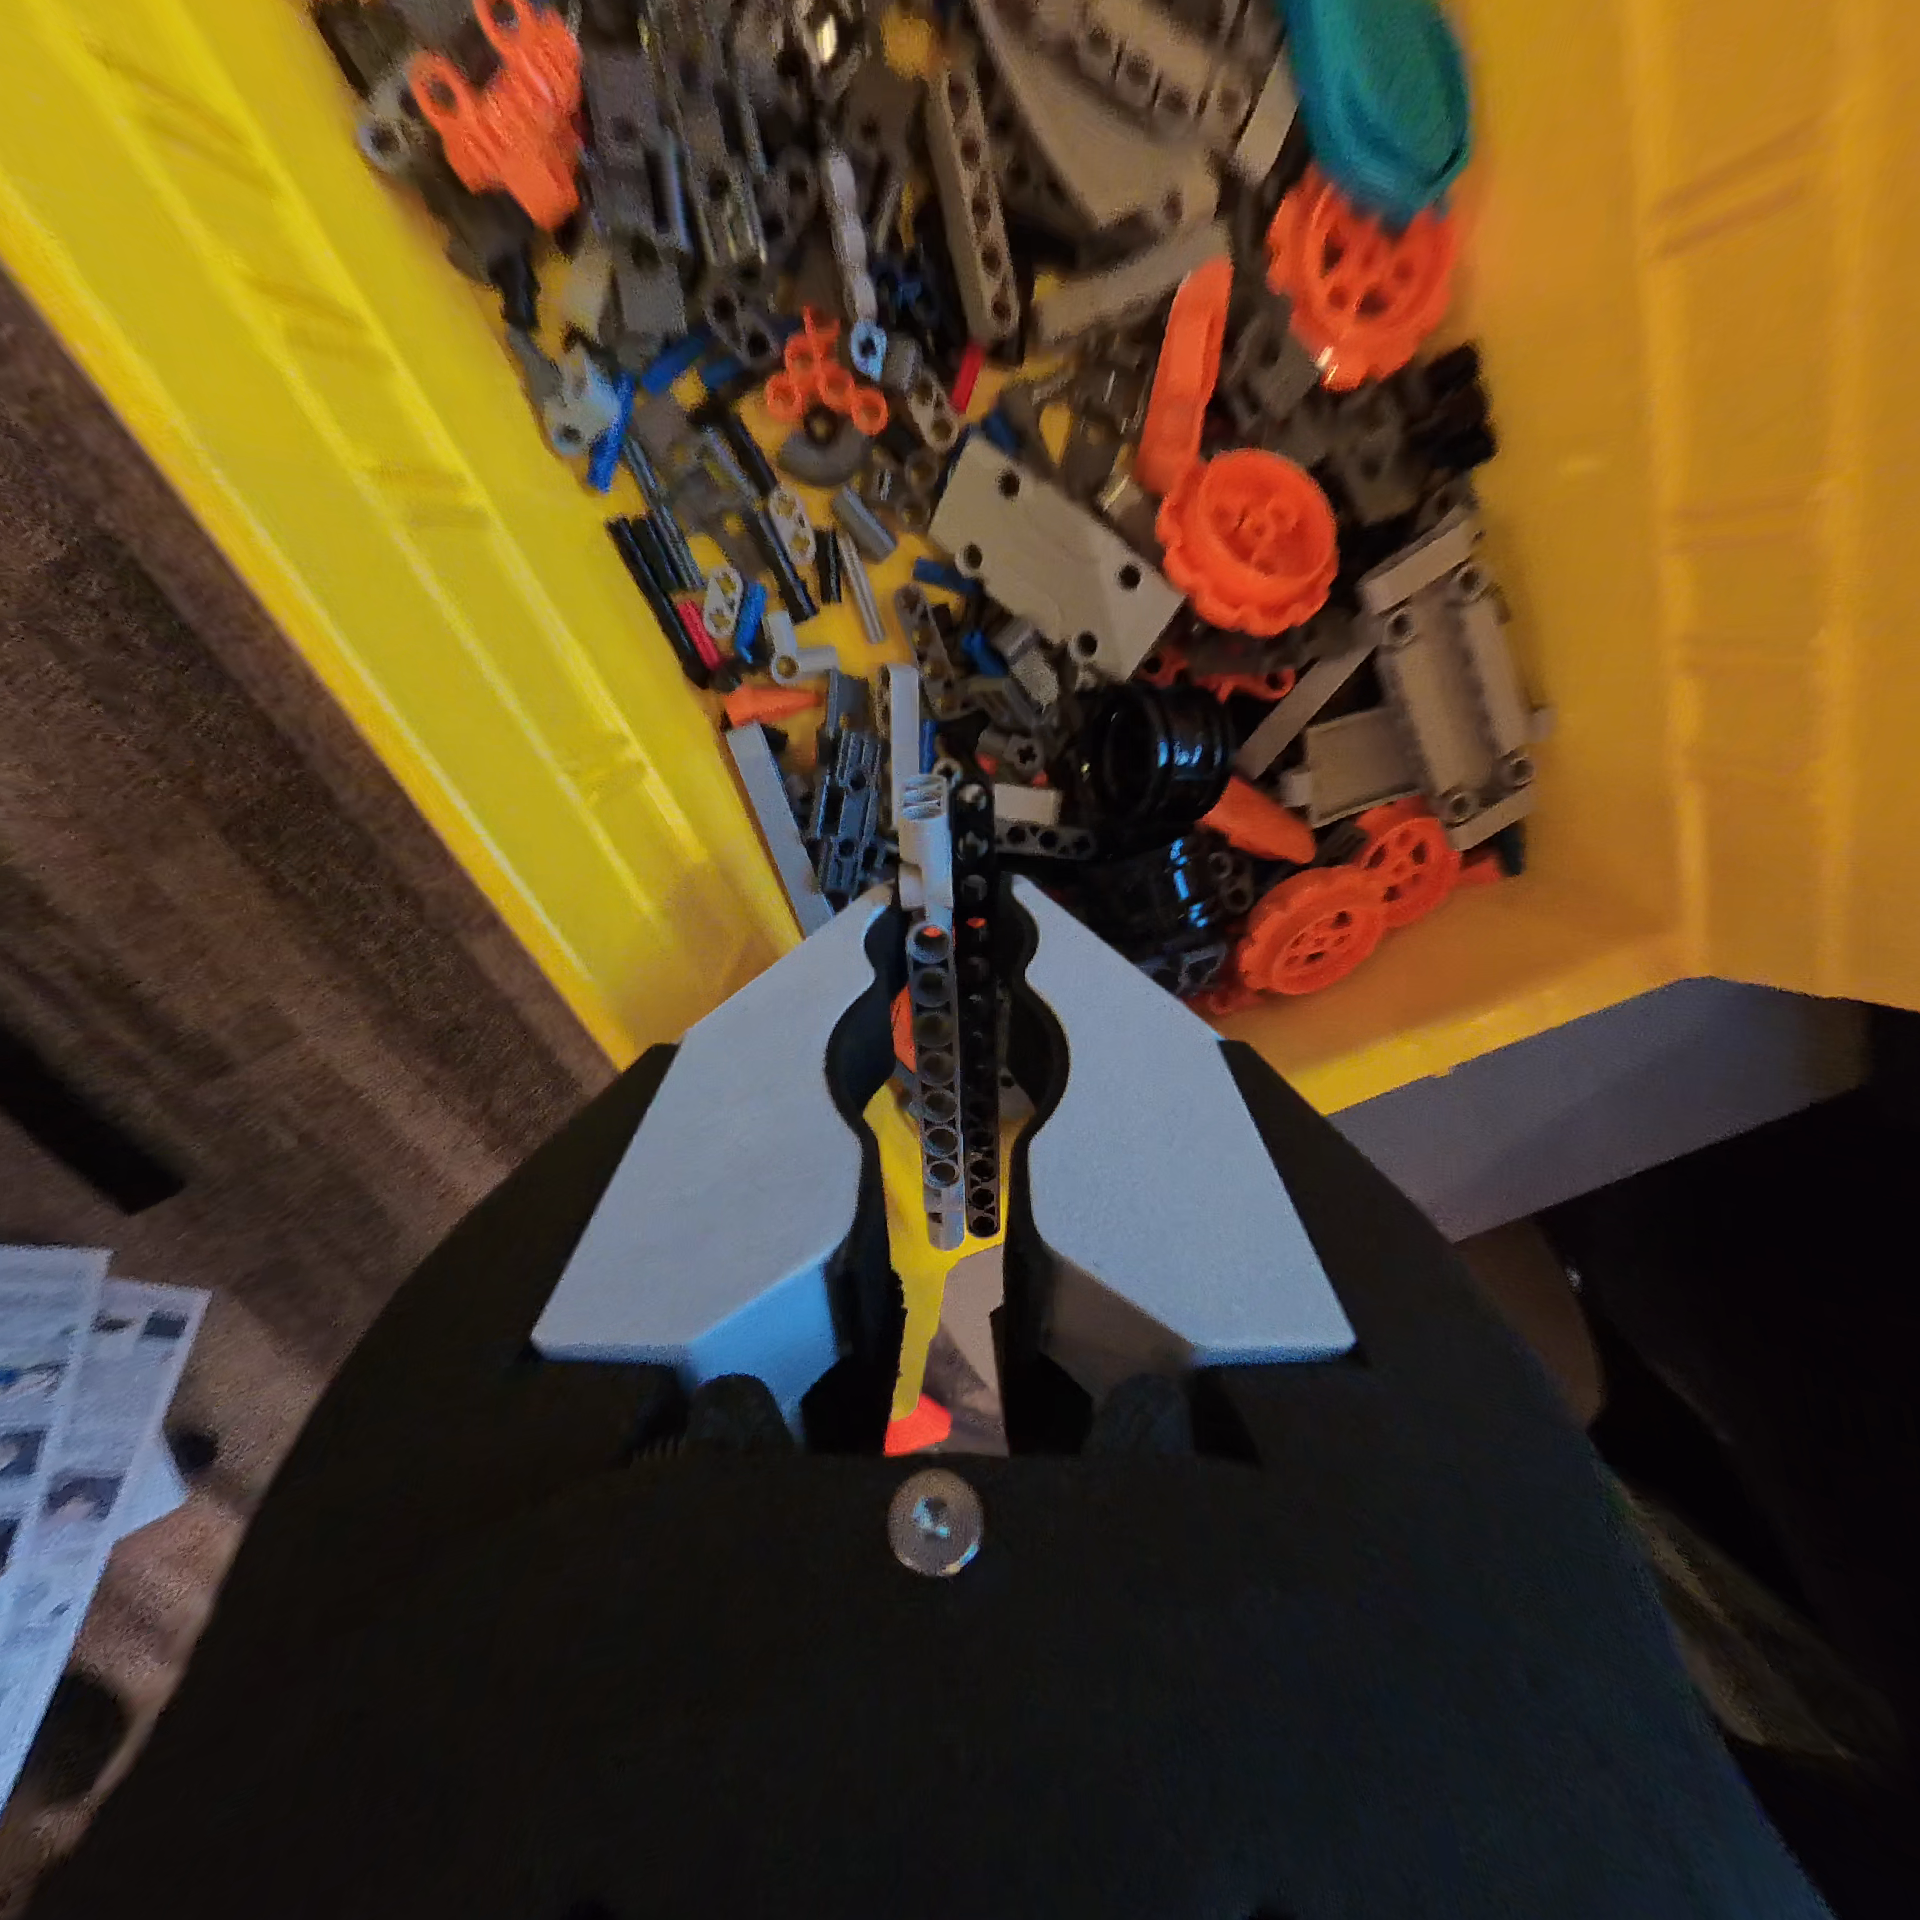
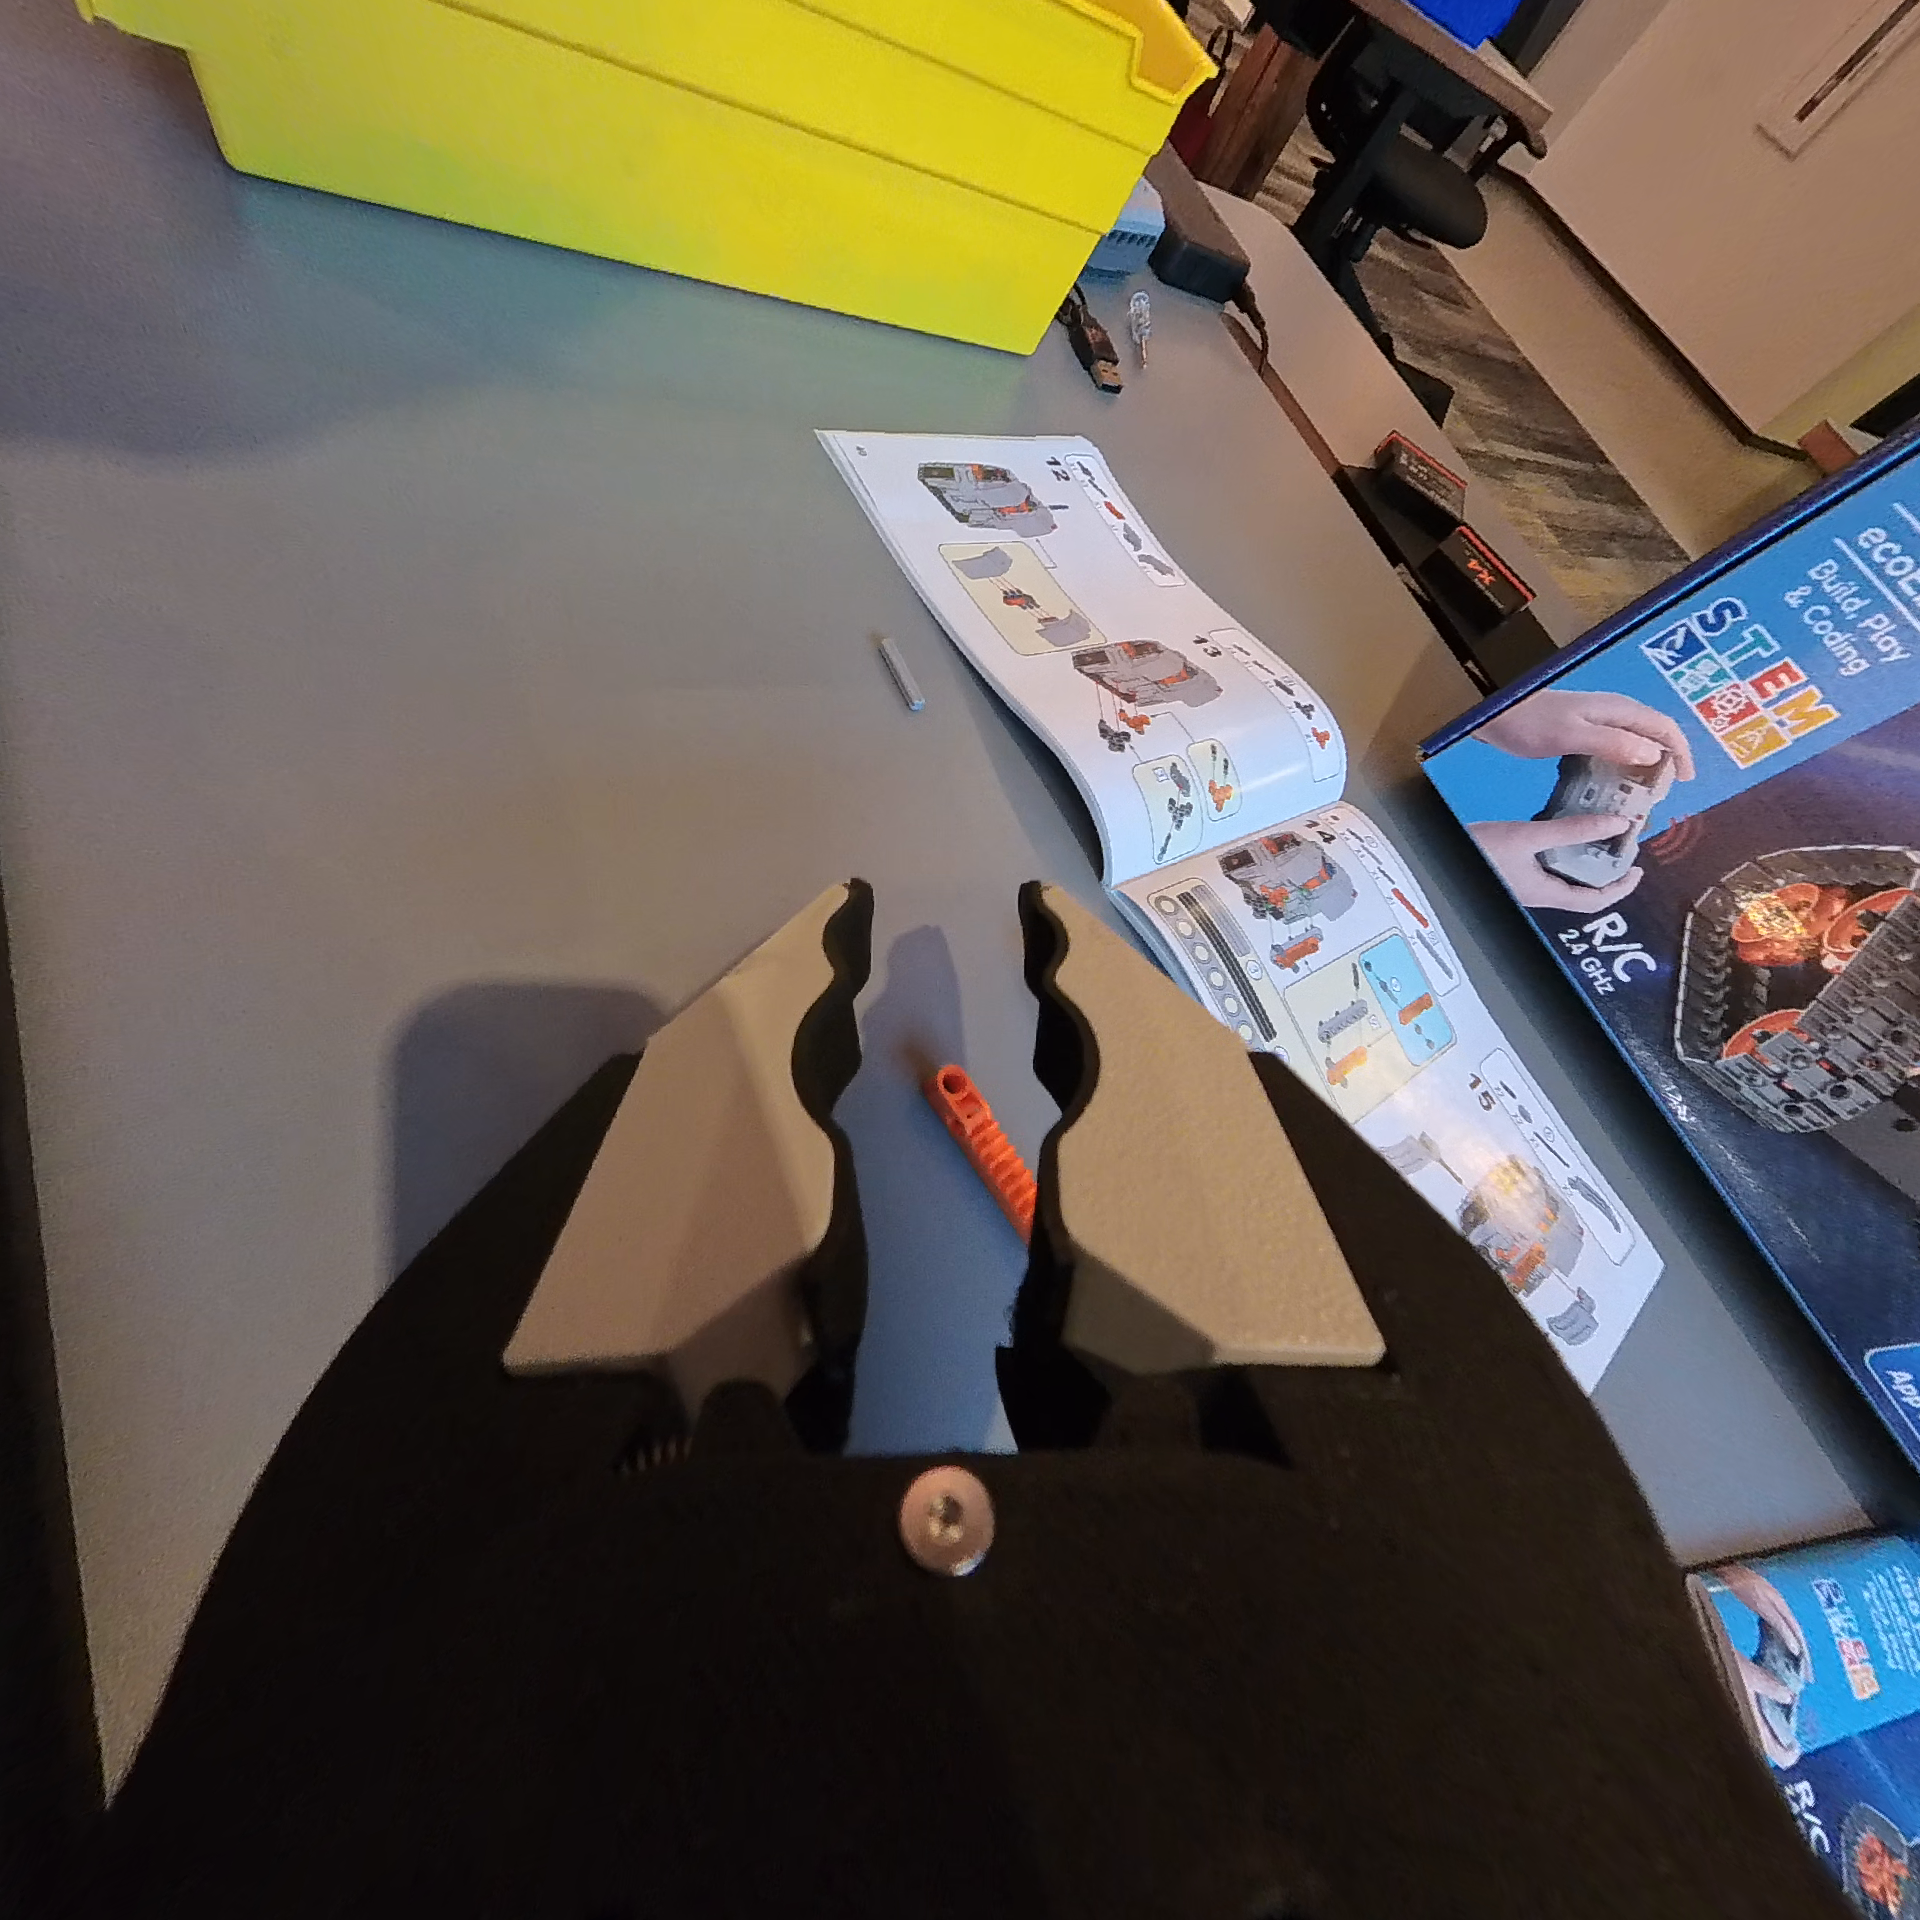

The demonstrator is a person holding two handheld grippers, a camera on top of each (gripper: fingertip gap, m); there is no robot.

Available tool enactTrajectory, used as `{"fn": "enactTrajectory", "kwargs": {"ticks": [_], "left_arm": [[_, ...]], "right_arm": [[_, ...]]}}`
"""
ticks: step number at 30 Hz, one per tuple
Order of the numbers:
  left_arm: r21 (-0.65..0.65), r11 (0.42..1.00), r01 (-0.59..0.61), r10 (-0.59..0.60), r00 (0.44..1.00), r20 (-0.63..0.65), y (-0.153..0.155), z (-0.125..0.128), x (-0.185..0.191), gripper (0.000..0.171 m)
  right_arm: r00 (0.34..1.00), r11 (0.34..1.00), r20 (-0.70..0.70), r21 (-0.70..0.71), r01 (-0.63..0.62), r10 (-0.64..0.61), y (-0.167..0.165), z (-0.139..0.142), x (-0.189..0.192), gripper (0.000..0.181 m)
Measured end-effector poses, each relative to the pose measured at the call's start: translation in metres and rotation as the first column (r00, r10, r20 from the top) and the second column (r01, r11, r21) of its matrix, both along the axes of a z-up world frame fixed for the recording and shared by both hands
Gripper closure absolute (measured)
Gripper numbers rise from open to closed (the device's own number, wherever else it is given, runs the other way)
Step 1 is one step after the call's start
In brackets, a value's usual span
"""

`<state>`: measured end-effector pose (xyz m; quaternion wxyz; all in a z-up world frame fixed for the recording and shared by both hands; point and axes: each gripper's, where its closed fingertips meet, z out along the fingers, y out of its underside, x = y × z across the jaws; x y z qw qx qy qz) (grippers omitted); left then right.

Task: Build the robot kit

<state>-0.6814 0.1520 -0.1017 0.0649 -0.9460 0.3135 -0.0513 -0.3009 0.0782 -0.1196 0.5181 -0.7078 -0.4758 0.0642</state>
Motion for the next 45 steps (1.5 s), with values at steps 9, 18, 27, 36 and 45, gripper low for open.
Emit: {"fn": "enactTrajectory", "kwargs": {"ticks": [9, 18, 27, 36, 45], "left_arm": [[0.085, 0.959, 0.271, -0.282, 0.943, 0.177, 0.087, 0.028, 0.066, 0.160], [0.051, 0.606, 0.794, -0.748, 0.591, -0.302, 0.140, -0.033, 0.062, 0.148], [0.250, 0.824, 0.509, -0.504, 0.859, -0.088, 0.097, 0.012, 0.065, 0.129], [0.120, 0.818, 0.563, -0.574, 0.813, 0.096, 0.007, -0.036, 0.084, 0.118], [0.083, 0.837, 0.541, -0.547, 0.822, 0.156, 0.017, -0.033, 0.080, 0.133]], "right_arm": [[1.000, 1.000, 0.016, -0.008, 0.004, -0.003, 0.000, -0.004, 0.001, 0.154], [1.000, 1.000, 0.018, -0.020, 0.013, -0.012, 0.001, -0.006, 0.004, 0.154], [1.000, 1.000, 0.015, -0.022, 0.005, -0.005, 0.000, -0.006, 0.003, 0.154], [1.000, 1.000, 0.024, -0.023, 0.004, -0.003, 0.000, -0.008, 0.001, 0.154], [1.000, 0.999, 0.024, -0.032, 0.014, -0.013, 0.002, -0.010, 0.004, 0.155]]}}
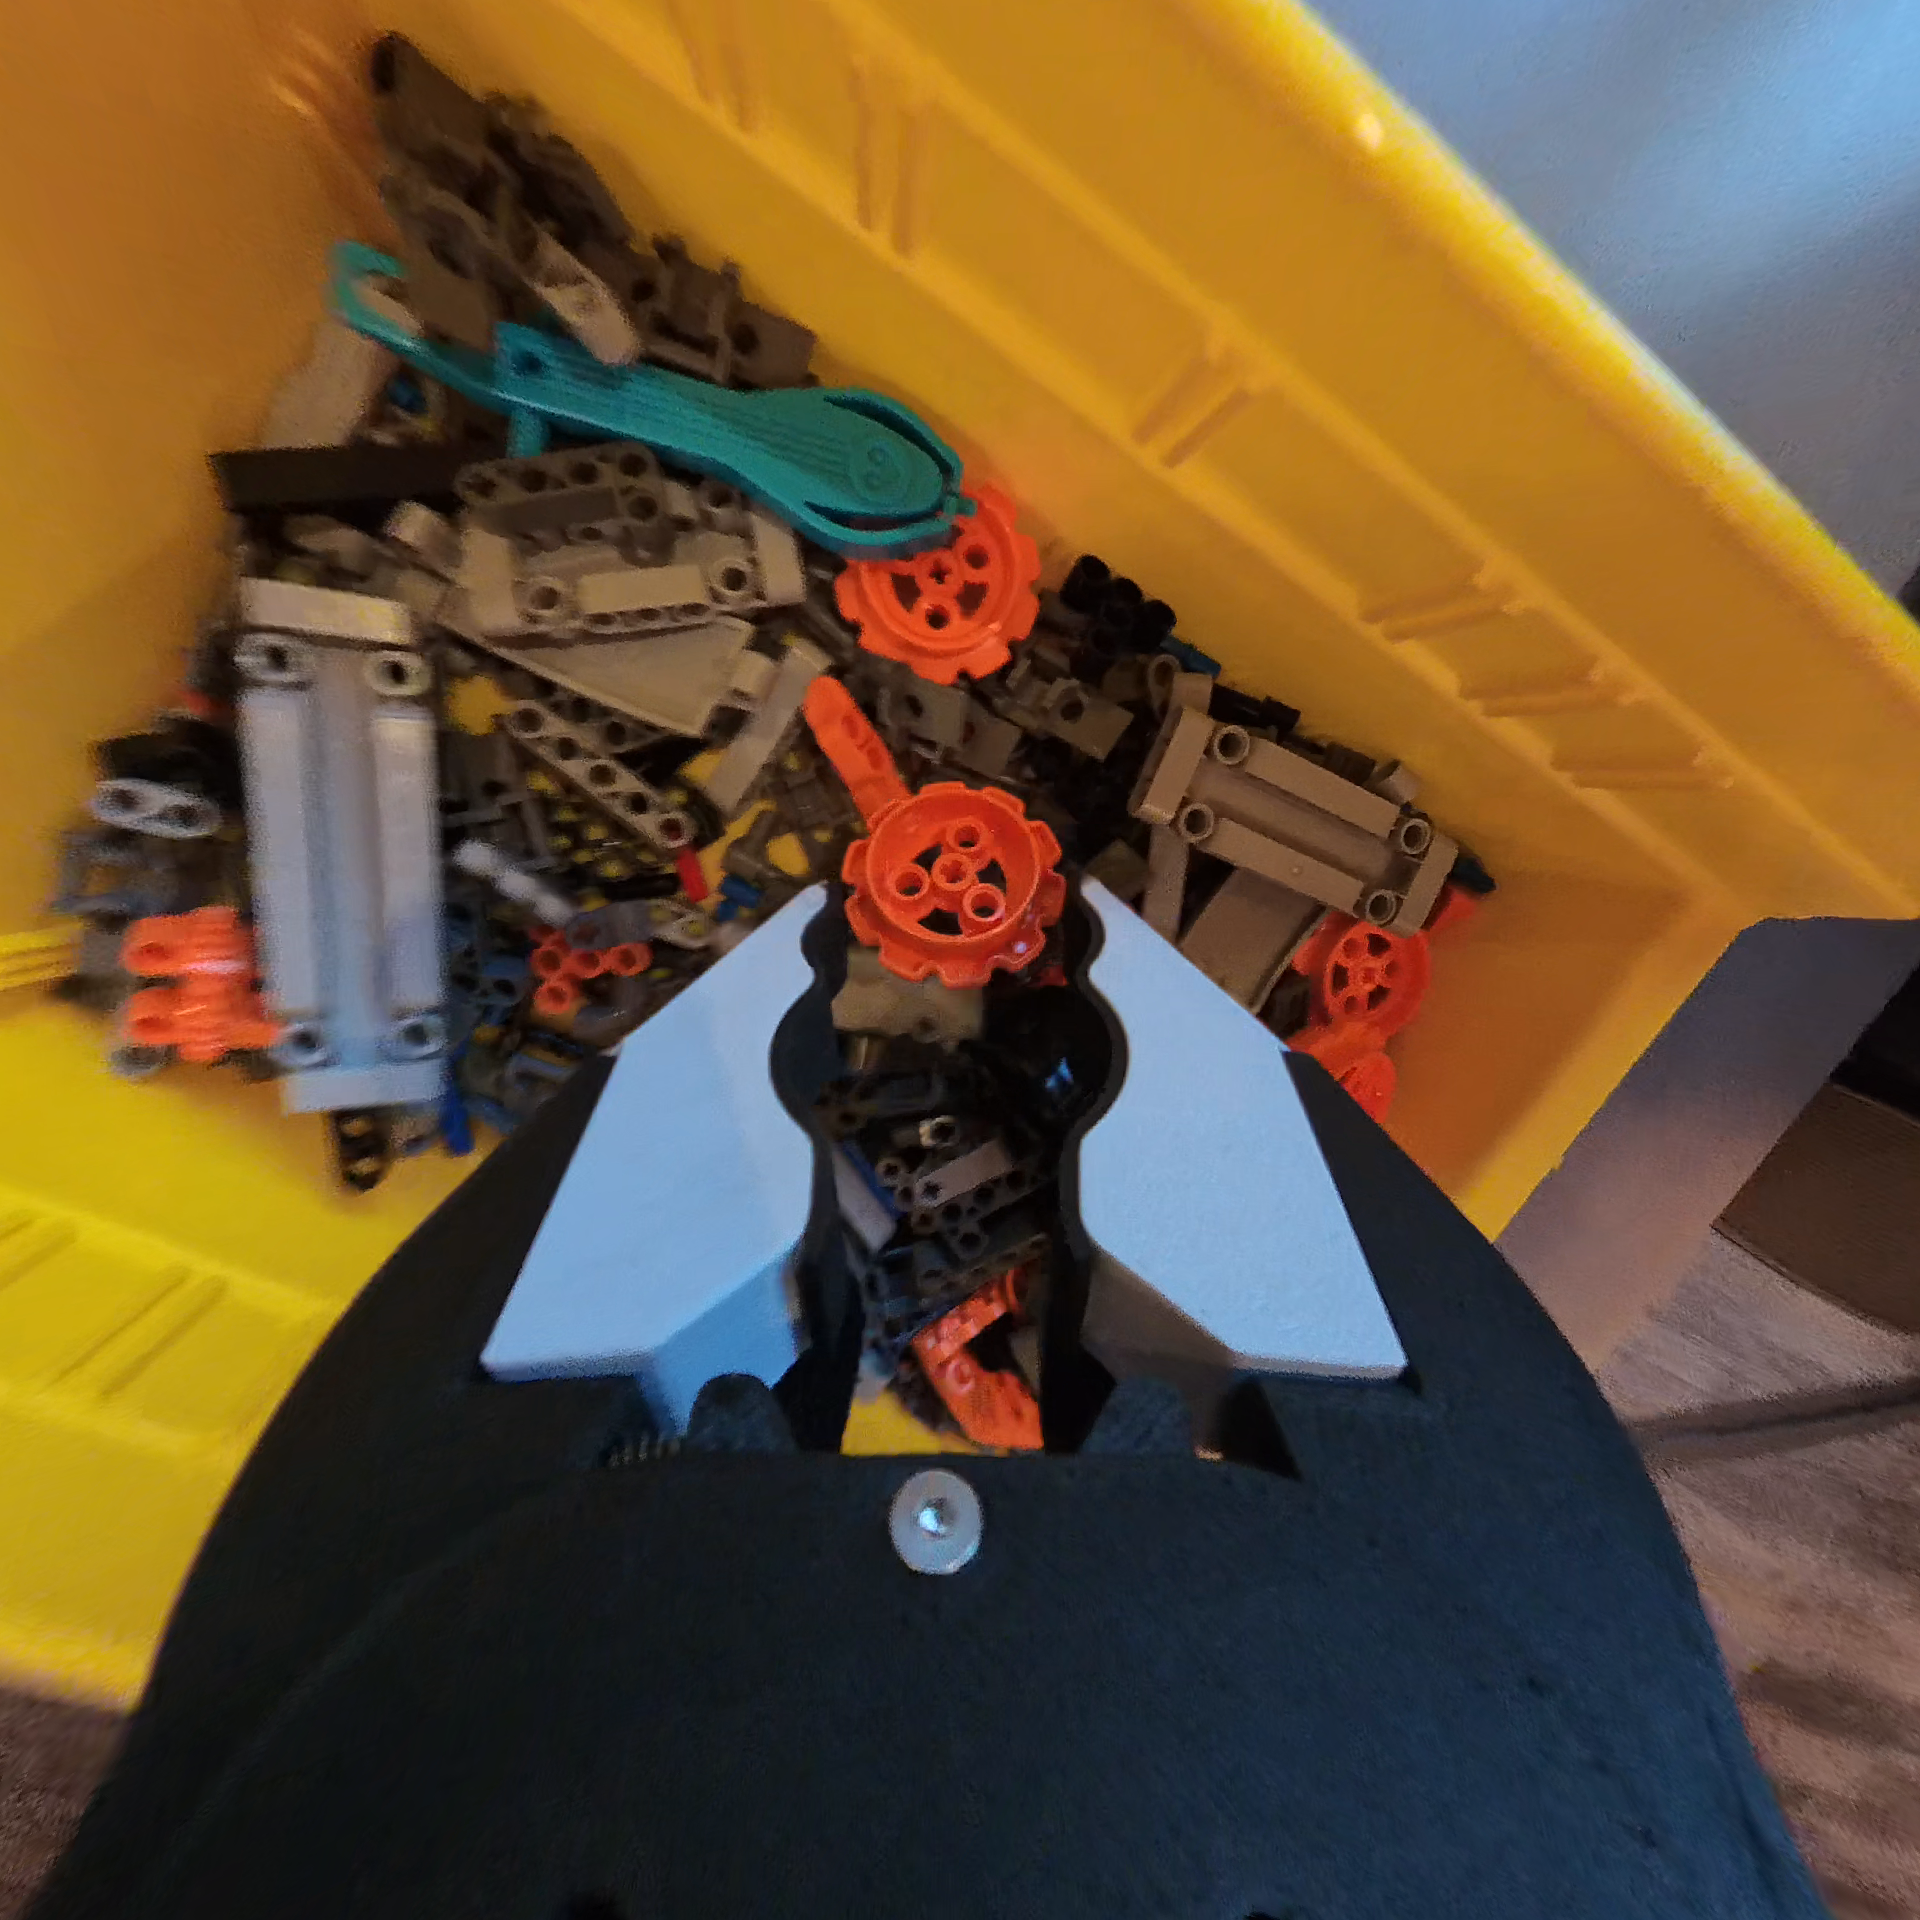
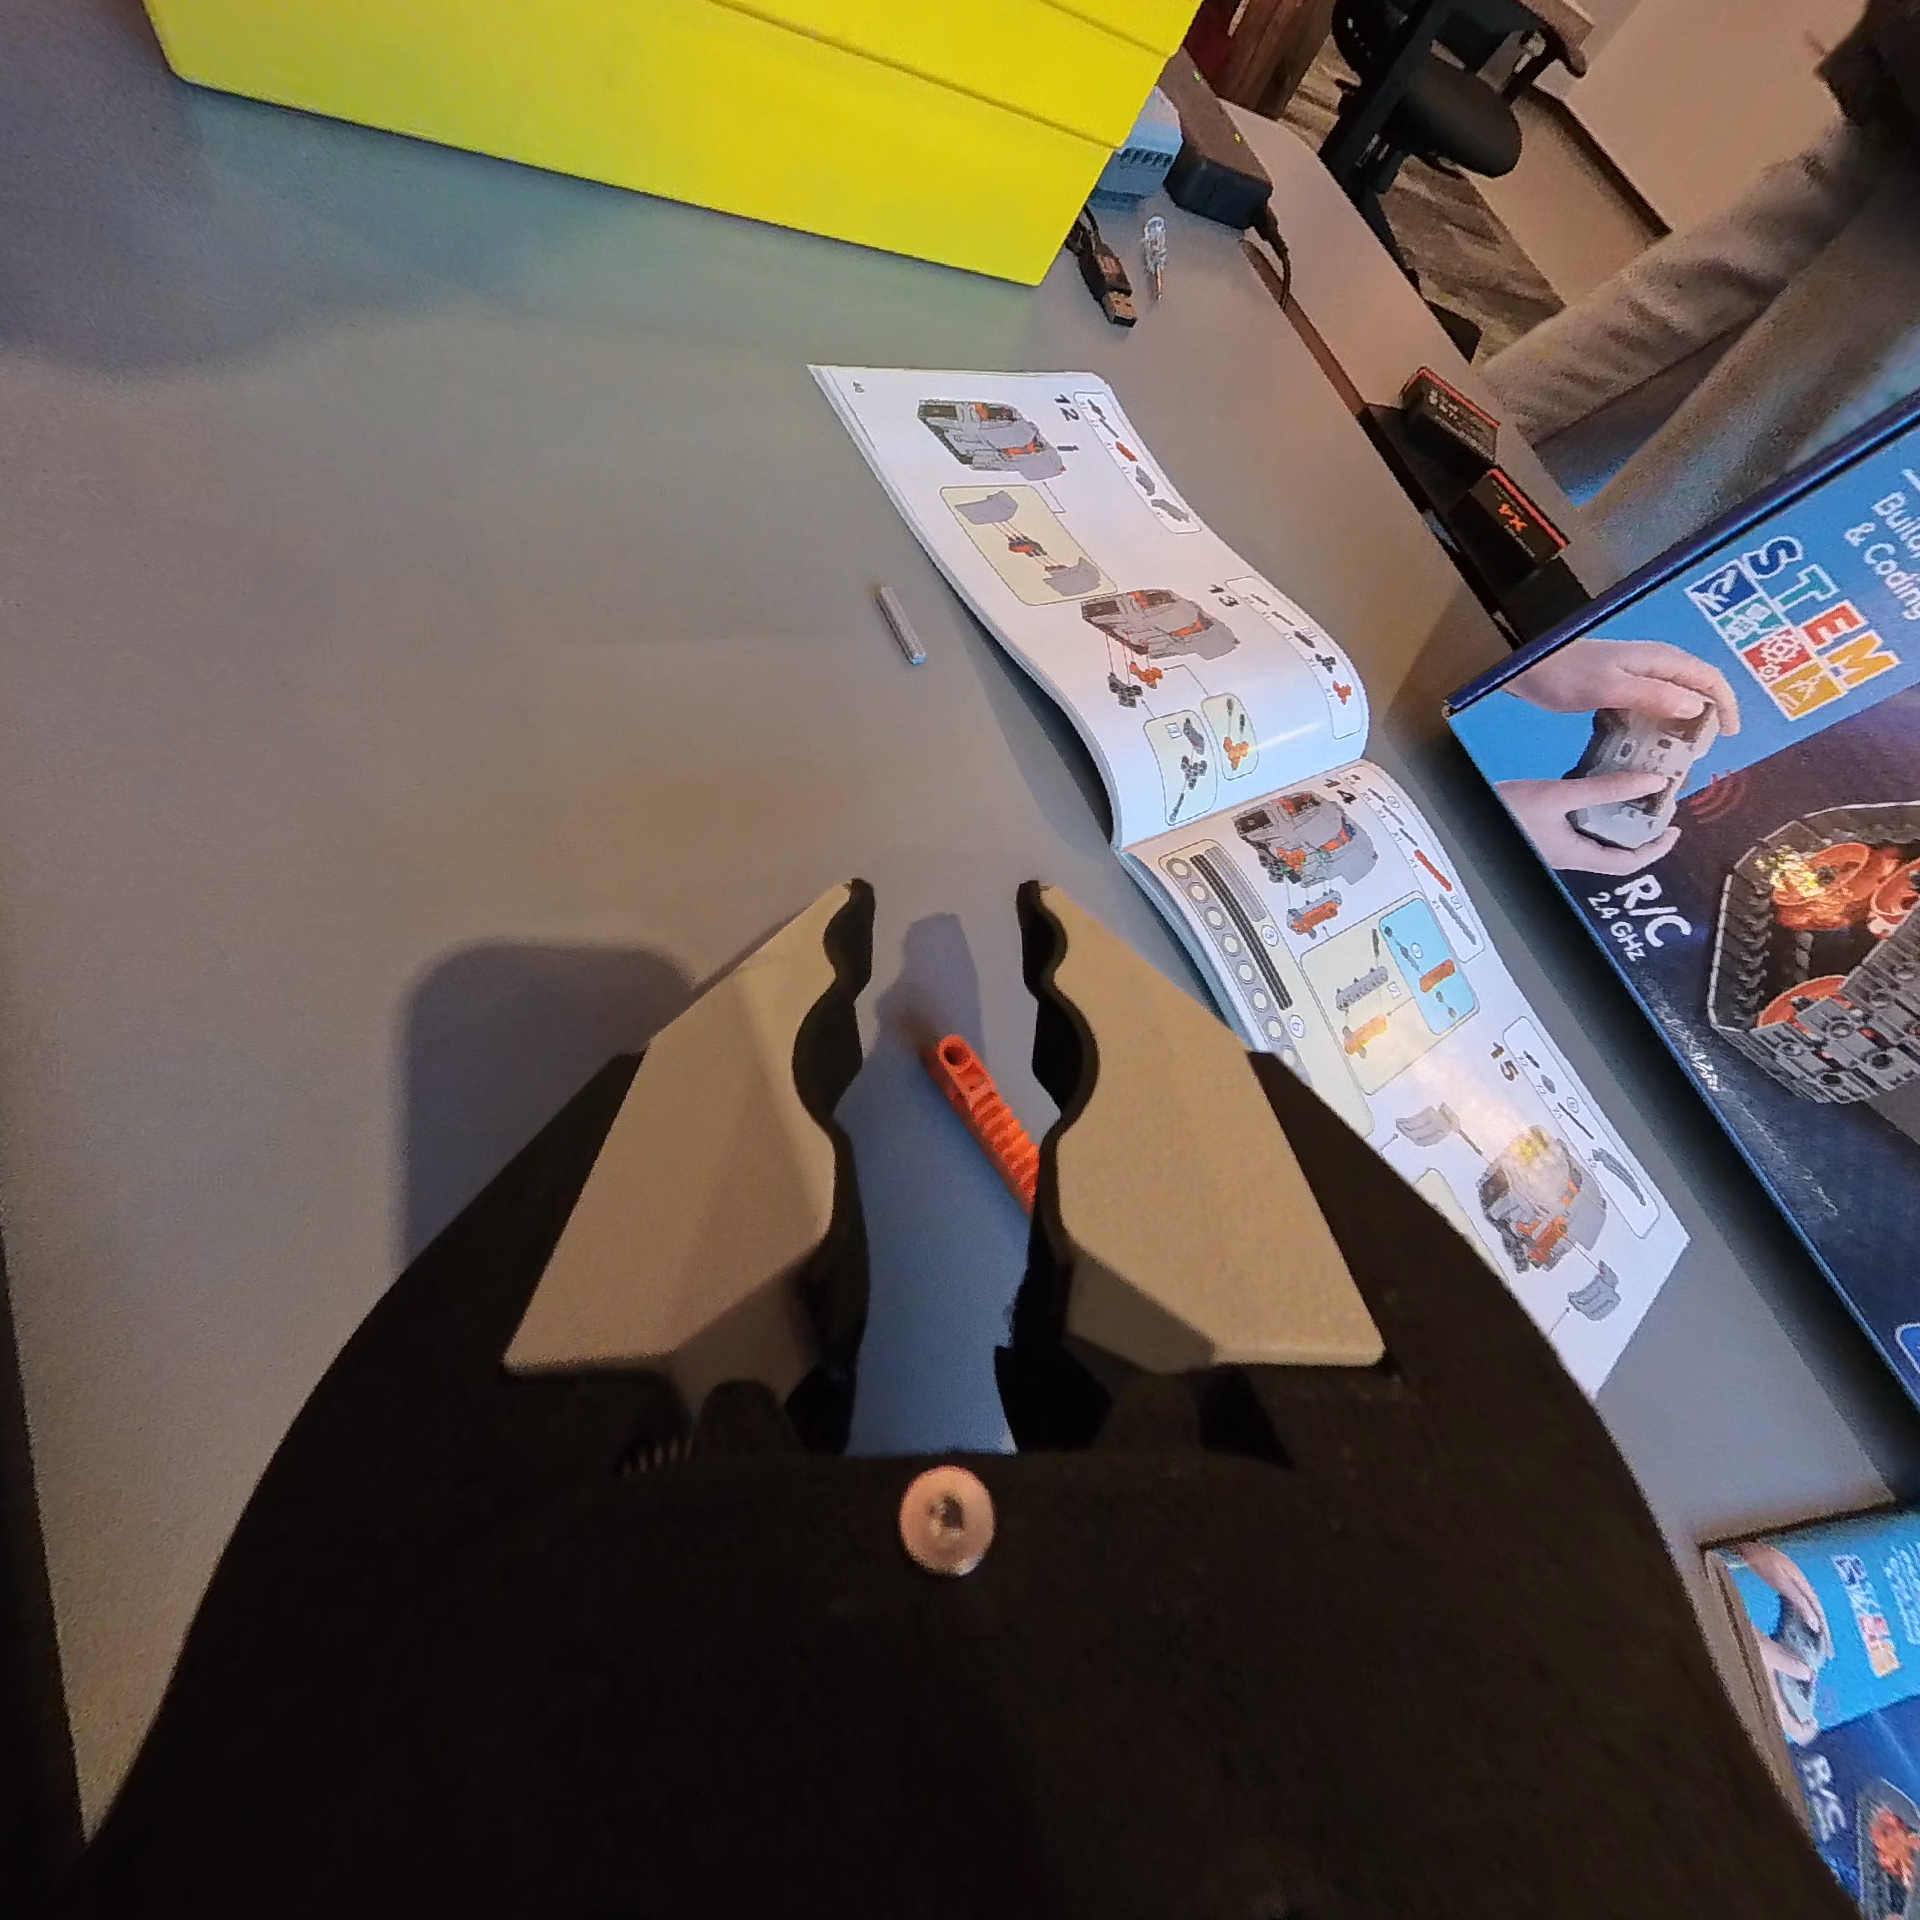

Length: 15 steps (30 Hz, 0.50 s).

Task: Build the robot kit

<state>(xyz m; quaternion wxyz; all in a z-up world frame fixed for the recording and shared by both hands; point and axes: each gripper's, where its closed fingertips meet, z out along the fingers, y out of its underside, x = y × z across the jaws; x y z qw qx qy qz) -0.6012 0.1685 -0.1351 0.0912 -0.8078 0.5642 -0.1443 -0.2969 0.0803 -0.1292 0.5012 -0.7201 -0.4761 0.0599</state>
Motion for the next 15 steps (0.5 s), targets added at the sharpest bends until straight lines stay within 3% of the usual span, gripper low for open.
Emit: {"fn": "enactTrajectory", "kwargs": {"ticks": [4, 9, 11, 13, 15], "left_arm": [[0.145, 0.980, -0.134, 0.131, 0.991, 0.032, 0.057, 0.036, -0.015, 0.134], [0.344, 0.892, -0.294, 0.337, 0.939, -0.071, 0.133, 0.028, -0.045, 0.132], [0.321, 0.881, -0.348, 0.361, 0.932, 0.020, 0.135, 0.034, -0.033, 0.121], [0.289, 0.882, -0.371, 0.355, 0.929, 0.109, 0.123, 0.047, -0.021, 0.123], [0.239, 0.929, -0.284, 0.266, 0.958, 0.105, 0.089, 0.051, -0.012, 0.133]], "right_arm": [[1.000, 1.000, 0.009, -0.003, -0.011, 0.011, -0.001, -0.002, -0.002, 0.155], [1.000, 1.000, 0.017, 0.003, -0.006, 0.006, -0.001, -0.002, -0.001, 0.155], [1.000, 1.000, 0.016, 0.002, -0.002, 0.002, -0.001, -0.001, 0.001, 0.155], [1.000, 1.000, 0.014, 0.004, -0.004, 0.004, -0.001, 0.000, 0.001, 0.155], [1.000, 1.000, 0.015, 0.002, -0.011, 0.011, -0.003, -0.001, -0.001, 0.155]]}}
